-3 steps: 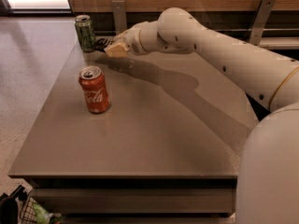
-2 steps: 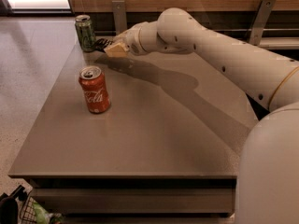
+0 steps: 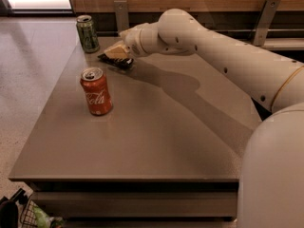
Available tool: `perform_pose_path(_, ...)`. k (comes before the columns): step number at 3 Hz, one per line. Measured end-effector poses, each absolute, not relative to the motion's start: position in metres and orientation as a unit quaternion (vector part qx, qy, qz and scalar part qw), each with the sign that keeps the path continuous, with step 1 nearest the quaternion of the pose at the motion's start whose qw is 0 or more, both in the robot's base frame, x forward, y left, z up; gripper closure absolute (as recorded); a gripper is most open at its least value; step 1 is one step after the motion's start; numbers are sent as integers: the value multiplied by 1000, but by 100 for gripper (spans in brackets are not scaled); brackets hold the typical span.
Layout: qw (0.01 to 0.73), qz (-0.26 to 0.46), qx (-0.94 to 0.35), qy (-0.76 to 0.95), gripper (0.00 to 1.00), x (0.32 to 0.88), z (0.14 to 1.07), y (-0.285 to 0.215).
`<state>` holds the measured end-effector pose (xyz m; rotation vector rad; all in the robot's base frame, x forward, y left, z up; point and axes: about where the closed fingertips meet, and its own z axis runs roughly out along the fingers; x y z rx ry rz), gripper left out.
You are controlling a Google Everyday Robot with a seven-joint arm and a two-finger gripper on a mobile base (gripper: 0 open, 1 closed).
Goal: Move rxbar chocolate near green can
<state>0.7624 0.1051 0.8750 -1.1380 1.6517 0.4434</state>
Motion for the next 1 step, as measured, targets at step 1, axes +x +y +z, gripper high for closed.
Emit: perform_pose_path(1, 517, 186, -475, 688, 0, 762, 874, 107)
